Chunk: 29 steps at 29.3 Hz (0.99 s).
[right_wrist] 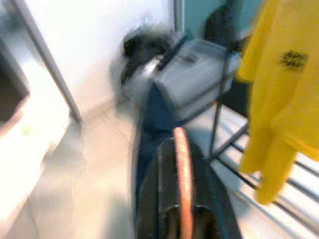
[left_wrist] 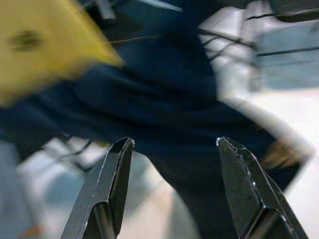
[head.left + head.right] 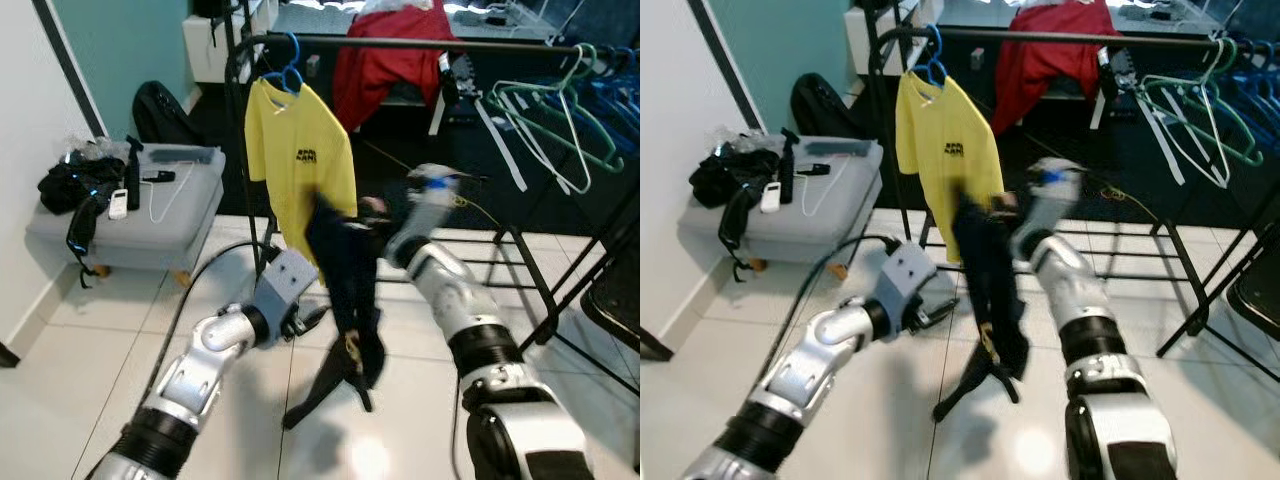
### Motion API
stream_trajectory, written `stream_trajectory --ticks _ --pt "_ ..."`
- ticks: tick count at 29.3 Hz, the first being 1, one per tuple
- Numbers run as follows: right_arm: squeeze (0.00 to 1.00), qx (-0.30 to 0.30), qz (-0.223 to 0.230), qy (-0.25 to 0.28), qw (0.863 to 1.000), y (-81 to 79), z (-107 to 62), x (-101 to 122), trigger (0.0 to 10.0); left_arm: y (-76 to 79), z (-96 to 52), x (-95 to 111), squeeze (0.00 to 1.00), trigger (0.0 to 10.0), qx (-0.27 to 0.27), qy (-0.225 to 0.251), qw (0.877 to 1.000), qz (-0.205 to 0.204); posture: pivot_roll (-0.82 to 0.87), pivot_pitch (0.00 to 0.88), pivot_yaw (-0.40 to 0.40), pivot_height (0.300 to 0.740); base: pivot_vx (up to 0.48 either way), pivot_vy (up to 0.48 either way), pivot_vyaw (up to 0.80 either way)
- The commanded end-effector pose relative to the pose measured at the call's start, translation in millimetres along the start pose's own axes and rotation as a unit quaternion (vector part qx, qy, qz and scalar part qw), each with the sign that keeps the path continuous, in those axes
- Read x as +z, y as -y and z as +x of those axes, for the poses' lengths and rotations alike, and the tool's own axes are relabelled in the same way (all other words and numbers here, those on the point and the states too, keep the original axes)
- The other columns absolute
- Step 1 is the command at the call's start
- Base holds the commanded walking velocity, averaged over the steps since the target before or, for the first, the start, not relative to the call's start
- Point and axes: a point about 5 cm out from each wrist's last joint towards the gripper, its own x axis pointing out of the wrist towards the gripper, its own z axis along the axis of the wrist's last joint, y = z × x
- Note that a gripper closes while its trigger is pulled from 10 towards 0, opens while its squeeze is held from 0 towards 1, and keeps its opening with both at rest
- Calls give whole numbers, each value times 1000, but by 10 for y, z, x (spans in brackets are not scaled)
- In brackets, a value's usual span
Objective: Hang hanger
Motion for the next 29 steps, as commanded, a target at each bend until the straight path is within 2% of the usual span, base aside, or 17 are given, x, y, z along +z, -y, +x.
stream_trajectory --ticks 1,2,4,6,10,11,16,17,20,21,22,24,25,26,27,28,29 --pt "0 68 -74 -42 994 -43 -119 -121 0 -145 -112 -55 0 10000 25 1 1000 5 -57 119 0 740 0 0 0" --pt "0 128 -132 -65 981 -42 -279 -201 0 -203 -181 -44 0 10000 30 12 999 6 -55 119 -3 740 0 0 0" --pt "0 207 -181 -114 955 -46 -521 -334 0 -250 -249 -32 0 10000 37 21 999 -2 -58 119 -5 740 0 0 0" --pt "0 213 -190 -124 950 -14 -594 -354 0 -281 -270 -32 0 10000 46 21 999 -1 -63 121 -5 740 0 0 0" --pt "0 182 -205 -123 954 102 -675 -297 0 -350 -307 -84 0 10000 58 5 998 8 -66 121 -5 740 0 0 0" --pt "0 168 -217 -113 955 141 -689 -251 0 -304 -329 -78 0 10000 26 11 1000 4 -69 121 -5 740 0 0 0" --pt "0 168 -217 -113 955 141 -689 -251 0 -304 -329 -78 0 10000 26 11 1000 4 -69 121 -5 740 0 0 0" --pt "0 156 -226 -98 956 169 -695 -194 0 -228 -363 -55 0 10000 -18 21 1000 -7 -69 120 -5 740 0 0 0" --pt "0 156 -226 -98 956 169 -695 -194 0 -228 -363 -55 0 10000 -18 21 1000 -7 -69 120 -5 740 0 0 0" --pt "0 162 -226 -63 958 153 -688 -71 0 -55 -449 -36 1000 10000 -114 27 993 -30 -62 115 -7 740 0 0 0" --pt "0 162 -226 -63 958 153 -688 -71 0 -55 -449 -36 1000 10000 -114 27 993 -30 -62 115 -7 740 0 0 0" --pt "0 202 -222 -13 954 81 -713 120 0 174 -518 -40 1000 10000 -211 28 977 -29 -66 109 -7 740 0 0 0" --pt "0 202 -222 -13 954 81 -713 120 0 174 -518 -40 1000 10000 -211 28 977 -29 -66 109 -7 740 0 0 0" --pt "0 226 -218 -3 949 40 -736 167 0 245 -495 -44 847 10000 -230 29 972 -28 -74 106 -6 740 0 0 0" --pt "0 226 -218 -3 949 40 -736 167 0 245 -495 -44 847 10000 -230 29 972 -28 -74 106 -6 740 0 0 0" --pt "0 251 -216 -1 943 0 -768 197 0 328 -412 -33 0 10000 -234 42 971 -32 -81 103 -8 740 0 0 0" --pt "0 251 -216 -1 943 0 -768 197 0 328 -412 -33 0 10000 -234 42 971 -32 -81 103 -8 740 0 0 0"
